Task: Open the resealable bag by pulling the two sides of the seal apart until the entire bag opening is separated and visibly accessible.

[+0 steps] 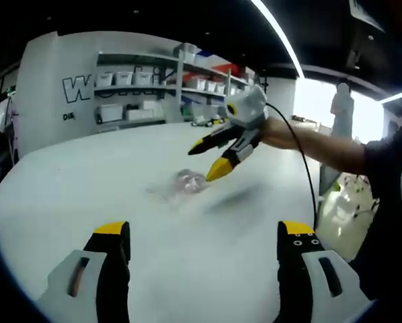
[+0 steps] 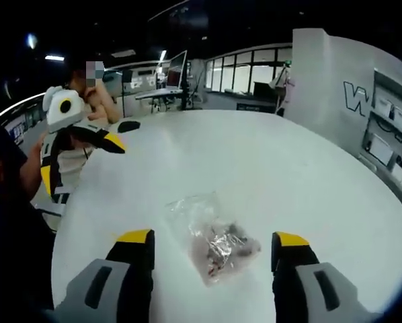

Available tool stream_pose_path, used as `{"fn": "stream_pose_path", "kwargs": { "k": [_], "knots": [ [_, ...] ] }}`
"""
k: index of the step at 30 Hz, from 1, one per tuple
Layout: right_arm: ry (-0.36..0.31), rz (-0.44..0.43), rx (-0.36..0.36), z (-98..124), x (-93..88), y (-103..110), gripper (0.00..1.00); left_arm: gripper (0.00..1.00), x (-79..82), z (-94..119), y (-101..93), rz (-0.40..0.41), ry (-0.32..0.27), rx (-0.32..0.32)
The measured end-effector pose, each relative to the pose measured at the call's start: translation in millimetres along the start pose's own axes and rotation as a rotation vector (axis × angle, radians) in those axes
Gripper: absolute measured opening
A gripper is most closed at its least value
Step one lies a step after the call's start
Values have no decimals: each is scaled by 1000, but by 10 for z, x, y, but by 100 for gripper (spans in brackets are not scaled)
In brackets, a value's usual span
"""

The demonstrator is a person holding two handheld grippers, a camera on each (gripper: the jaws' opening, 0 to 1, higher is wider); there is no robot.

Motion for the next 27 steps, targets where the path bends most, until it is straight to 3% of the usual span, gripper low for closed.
{"fn": "stream_pose_path", "kwargs": {
  "k": [27],
  "knots": [
    [46, 46, 14, -190, -8, 66, 56, 88, -14, -3, 54, 2, 5, 7]
  ]
}}
Point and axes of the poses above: the point that each gripper's makers call its tool centre point, and the gripper's own axes: z roughly backward along the fingers, y roughly to its left, x roughly out of its top, the point moved 8 cm from there along z, roughly backward along the fingers, and after that the axes turned 3 degrees about z, right-handed, at the moved point
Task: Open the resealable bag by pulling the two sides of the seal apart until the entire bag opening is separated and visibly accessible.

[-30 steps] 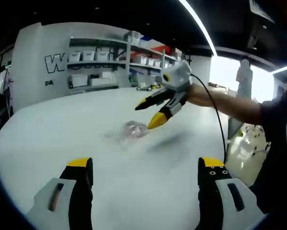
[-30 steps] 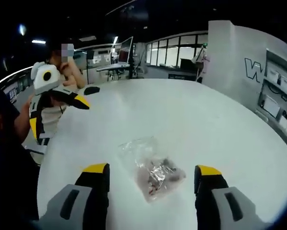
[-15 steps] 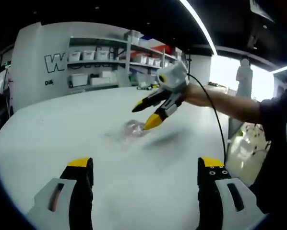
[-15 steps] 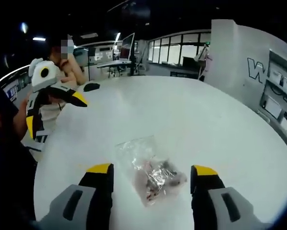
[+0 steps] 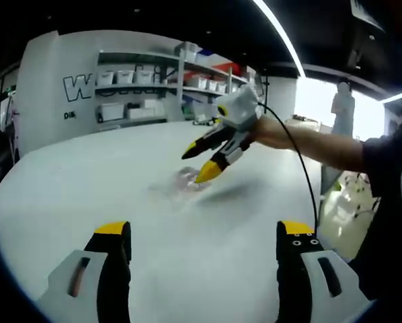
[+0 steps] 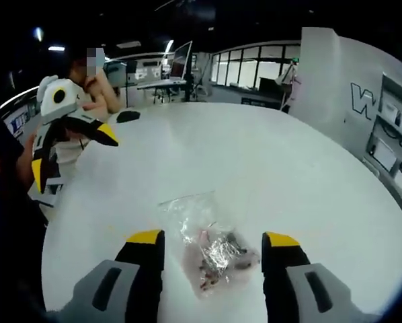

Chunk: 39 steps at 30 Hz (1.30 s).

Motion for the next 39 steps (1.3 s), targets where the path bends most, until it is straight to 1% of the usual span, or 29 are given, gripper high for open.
{"fn": "stream_pose_path", "kwargs": {
  "k": [5, 11, 22, 25, 28, 33, 36, 39],
  "knots": [
    [20, 14, 3, -55, -3, -6, 55, 88, 0, 5, 2, 1, 0, 1],
    [19, 24, 10, -88, 16, -20, 50, 88, 3, 3, 8, 2, 0, 1],
    [25, 30, 16, -98, 11, -28, 49, 88, -5, -7, 0, 2, 2, 1],
    [34, 40, 21, -116, 15, -29, 45, 88, -7, -13, 2, 2, 4, 1],
    [40, 47, 33, -138, 15, -25, 38, 88, -6, -11, 5, 2, 3, 1],
    [50, 46, 42, -177, -10, -30, 37, 88, -7, -1, 15, 1, 5, 6],
    [58, 48, 45, -192, -14, -36, 34, 88, -8, -1, 16, 2, 5, 6],
    [68, 70, 41, -195, -17, -34, 30, 88, -8, 0, 17, 1, 5, 7]
  ]
}}
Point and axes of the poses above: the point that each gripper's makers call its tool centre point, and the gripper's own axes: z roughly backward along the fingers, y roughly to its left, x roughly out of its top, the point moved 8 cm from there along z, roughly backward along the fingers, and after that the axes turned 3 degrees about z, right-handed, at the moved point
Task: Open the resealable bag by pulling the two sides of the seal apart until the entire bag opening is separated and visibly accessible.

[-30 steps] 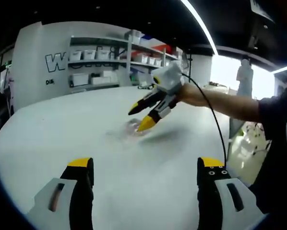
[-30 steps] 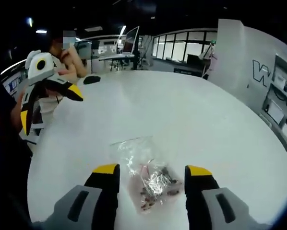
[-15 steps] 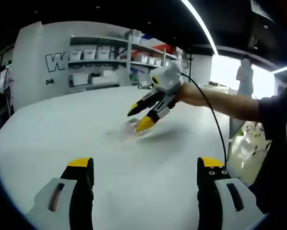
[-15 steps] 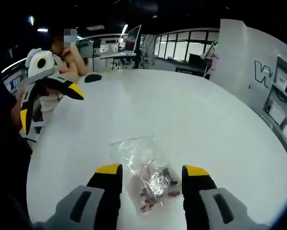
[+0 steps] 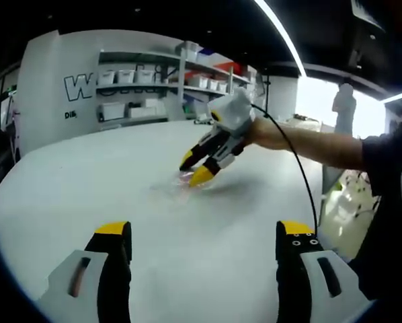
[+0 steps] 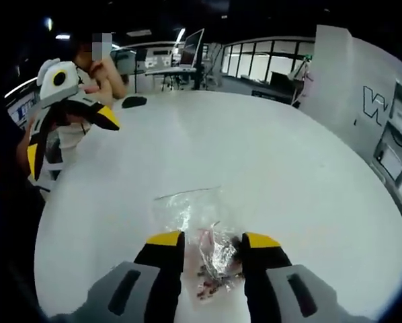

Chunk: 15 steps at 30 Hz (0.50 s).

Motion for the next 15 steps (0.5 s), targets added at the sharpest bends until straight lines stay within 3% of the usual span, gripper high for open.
{"fn": "stream_pose_path", "kwargs": {
  "k": [4, 9, 12, 15],
  "knots": [
    [2, 21, -1, 3, 8, 2, 19, 88, 6, 2, 11, 1, -1, 2],
    [11, 51, -5, -2, 4, 9, 13, 87, 3, 7, 16, 1, -1, 2],
    [15, 84, -14, 12, 3, 18, 0, 87, 2, 11, 22, 1, -1, 4],
    [10, 87, -16, 19, 8, 25, 0, 87, 7, 12, 23, 1, -3, 3]
  ]
}}
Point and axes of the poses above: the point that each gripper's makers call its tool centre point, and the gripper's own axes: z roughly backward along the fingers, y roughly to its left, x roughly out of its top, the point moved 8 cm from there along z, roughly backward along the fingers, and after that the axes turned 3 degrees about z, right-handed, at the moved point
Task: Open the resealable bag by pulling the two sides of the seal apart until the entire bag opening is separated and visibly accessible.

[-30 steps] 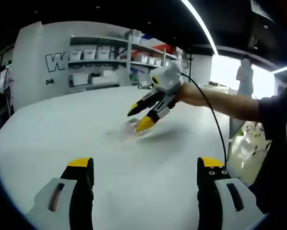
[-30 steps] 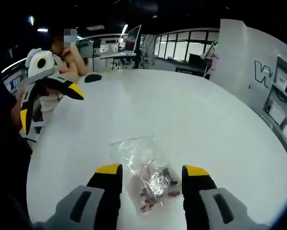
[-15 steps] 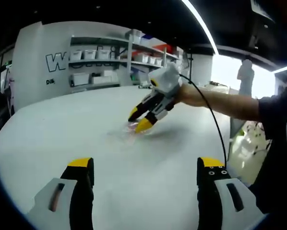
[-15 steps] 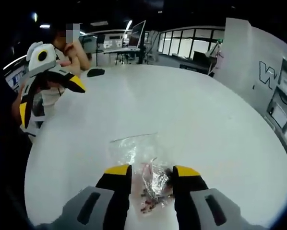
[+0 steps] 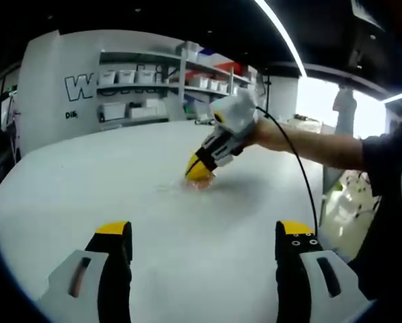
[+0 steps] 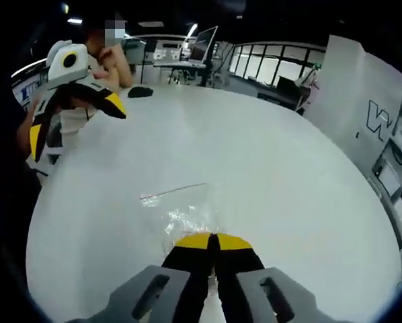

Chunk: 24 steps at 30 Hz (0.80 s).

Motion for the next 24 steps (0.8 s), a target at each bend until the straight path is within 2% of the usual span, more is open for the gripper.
{"fn": "stream_pose_path", "kwargs": {
  "k": [8, 14, 19, 24],
  "knots": [
    [-12, -10, -30, 30, -1, -2, 0, 87, 4, -9, 8, 0, 1, 0],
    [-59, -60, -76, 121, 8, -32, 0, 86, 5, -15, 18, 1, 1, 0],
    [-79, -90, -81, 137, -6, -24, 0, 86, 8, -14, 7, 1, 1, -4],
    [-123, -154, -74, 158, -12, -15, 0, 86, 8, -11, 0, -1, 2, -3]
  ]
}}
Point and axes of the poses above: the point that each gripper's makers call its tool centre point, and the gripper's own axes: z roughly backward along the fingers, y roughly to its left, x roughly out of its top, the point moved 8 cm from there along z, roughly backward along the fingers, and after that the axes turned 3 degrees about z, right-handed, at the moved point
